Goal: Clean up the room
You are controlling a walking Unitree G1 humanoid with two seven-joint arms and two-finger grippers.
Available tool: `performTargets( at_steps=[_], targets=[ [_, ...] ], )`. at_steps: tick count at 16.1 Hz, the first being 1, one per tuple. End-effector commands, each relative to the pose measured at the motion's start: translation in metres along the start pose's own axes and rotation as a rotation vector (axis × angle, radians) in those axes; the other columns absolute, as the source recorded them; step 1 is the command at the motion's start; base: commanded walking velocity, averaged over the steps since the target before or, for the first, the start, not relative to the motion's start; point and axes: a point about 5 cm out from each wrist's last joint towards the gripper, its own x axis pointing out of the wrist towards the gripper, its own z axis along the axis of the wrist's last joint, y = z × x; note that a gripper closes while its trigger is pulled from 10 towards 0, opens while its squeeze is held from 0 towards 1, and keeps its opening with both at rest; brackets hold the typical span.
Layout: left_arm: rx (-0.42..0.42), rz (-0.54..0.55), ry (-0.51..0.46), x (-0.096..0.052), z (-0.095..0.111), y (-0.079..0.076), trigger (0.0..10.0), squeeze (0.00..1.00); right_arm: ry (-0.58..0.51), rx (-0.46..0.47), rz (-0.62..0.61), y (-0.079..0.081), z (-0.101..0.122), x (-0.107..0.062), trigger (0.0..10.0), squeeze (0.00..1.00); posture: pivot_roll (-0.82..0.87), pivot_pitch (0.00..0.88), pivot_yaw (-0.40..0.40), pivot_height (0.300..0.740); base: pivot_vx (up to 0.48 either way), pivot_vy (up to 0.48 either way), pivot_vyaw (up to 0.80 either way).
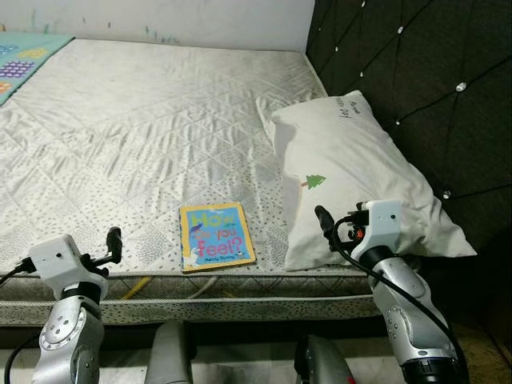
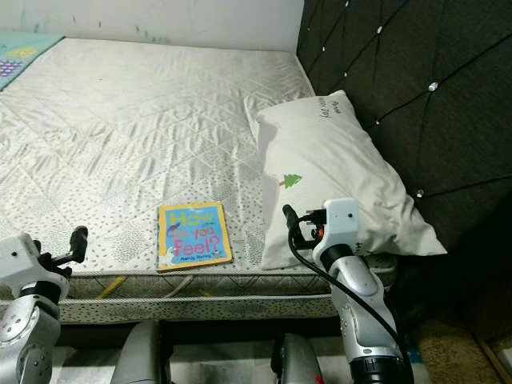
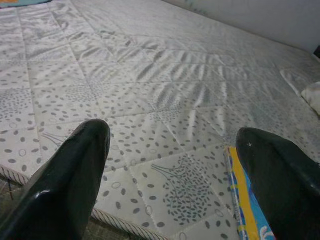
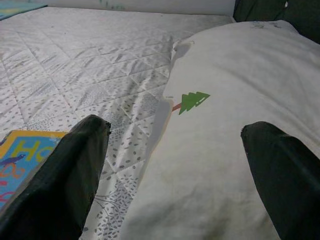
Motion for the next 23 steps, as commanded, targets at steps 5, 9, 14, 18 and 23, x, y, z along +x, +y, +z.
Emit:
performTargets(
  at_steps=[5, 9, 14, 18, 23],
  targets=[
    [-0.010, -0.031, -0.004, 0.001, 0.004, -0.010, 10.0, 0.00, -0.009, -0.027, -0.009, -0.006, 0.002, -0.002, 10.0, 0.00, -0.01, 0.000, -0.050, 0.590, 0.000, 0.061, 0.00],
    [-0.015, -0.024, 0.000, 0.001, 0.003, -0.008, 10.0, 0.00, -0.004, -0.044, 0.007, -0.005, 0.000, -0.002, 10.0, 0.00, -0.01, 0.000, -0.057, 0.590, 0.000, 0.000, 0.56],
    [-0.017, -0.026, -0.002, 0.004, 0.005, -0.009, 10.0, 0.00, 0.006, -0.052, -0.002, -0.010, -0.001, -0.005, 10.0, 0.00, -0.02, 0.000, -0.059, 0.590, 0.000, 0.340, 0.16],
    [-0.017, -0.051, -0.012, 0.005, 0.006, -0.016, 10.0, 0.00, 0.008, -0.055, -0.012, -0.012, 0.000, -0.008, 10.0, 0.00, -0.03, 0.000, -0.059, 0.590, 0.000, 0.000, 0.00],
    [-0.025, -0.061, -0.015, 0.006, 0.007, -0.018, 10.0, 0.00, -0.086, 0.004, 0.021, -0.002, 0.025, 0.002, 10.0, 0.00, -0.03, 0.000, -0.051, 0.629, 0.000, 0.000, 0.00]
  ],
)
